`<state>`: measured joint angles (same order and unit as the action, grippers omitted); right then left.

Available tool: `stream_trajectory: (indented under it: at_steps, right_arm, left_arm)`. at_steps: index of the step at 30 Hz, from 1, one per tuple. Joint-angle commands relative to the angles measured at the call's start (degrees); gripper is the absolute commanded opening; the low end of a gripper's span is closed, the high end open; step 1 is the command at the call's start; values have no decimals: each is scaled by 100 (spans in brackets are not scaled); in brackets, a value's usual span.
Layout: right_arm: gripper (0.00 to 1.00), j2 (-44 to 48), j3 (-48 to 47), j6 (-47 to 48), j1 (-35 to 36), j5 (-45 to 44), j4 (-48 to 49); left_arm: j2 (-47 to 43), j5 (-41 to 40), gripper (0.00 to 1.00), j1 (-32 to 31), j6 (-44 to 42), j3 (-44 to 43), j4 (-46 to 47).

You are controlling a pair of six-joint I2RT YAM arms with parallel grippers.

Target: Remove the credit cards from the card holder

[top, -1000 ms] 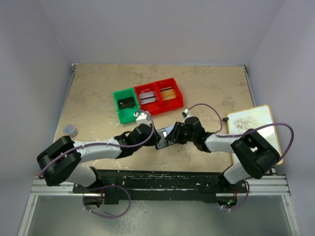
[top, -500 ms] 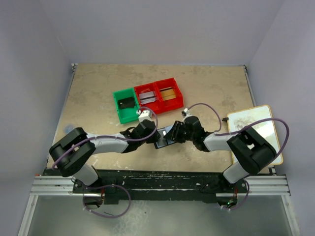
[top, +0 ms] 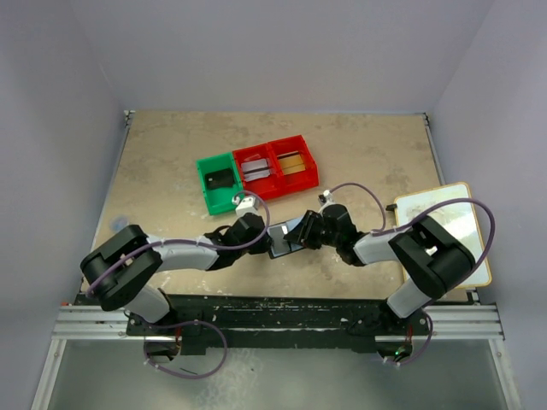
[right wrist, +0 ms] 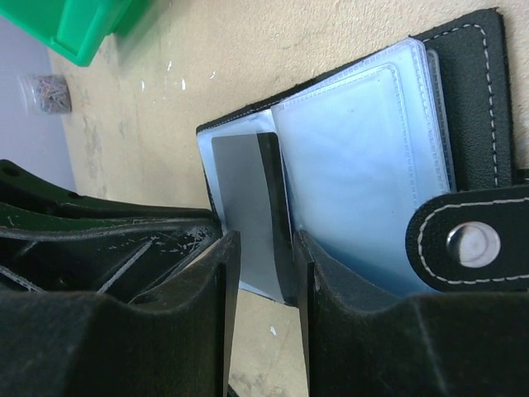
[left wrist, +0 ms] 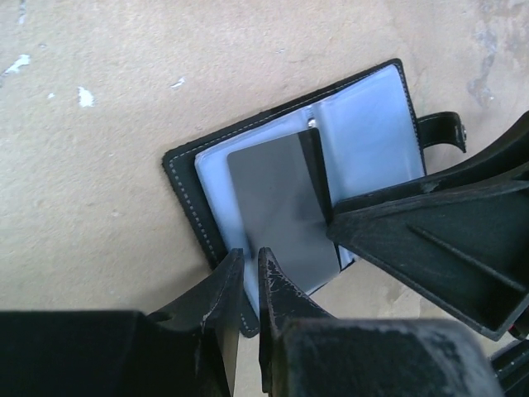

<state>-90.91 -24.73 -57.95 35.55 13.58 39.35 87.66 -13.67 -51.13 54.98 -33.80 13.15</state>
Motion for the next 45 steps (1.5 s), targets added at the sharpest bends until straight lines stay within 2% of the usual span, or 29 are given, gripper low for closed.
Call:
stream_trajectory:
  at_steps: [1,8,15,20,22,32,35,39,42,45]
  right_arm:
    - [36,-150,131,-23,-24,43,-34]
    - [36,-185,74,58,-22,202,-17]
    - [37,-34,137,-46,-24,118,-41]
    - [36,-69,176,-240,-22,242,295]
    - [36,-105,186,-339,-26,258,417]
    - [30,-181,394,-663,-35,272,996]
    - [23,-128,479,-730,-57,328,1170]
    - [21,-16,508,-753,-99,333,1158]
    - [14,53,513,-731,-139,342,1133]
    - [14,65,504,-738,-178,372,1123]
  left_arm:
    - [-273,-261,10,-2,-159,28,-373]
    - [90,-75,10,-2,-332,-553,-531]
    - [23,-92,9,-2,-327,-417,-459]
    - [261,-59,0,5,-415,-431,-544]
    - [312,24,0,-10,-408,-388,-455]
    - [404,41,0,-27,-418,-206,-374]
    - [407,26,0,-27,-414,-195,-374]
    - [410,27,0,-27,-406,-194,-365]
    - [404,23,0,-24,-396,-171,-365]
    - [409,22,0,-31,-385,-149,-338]
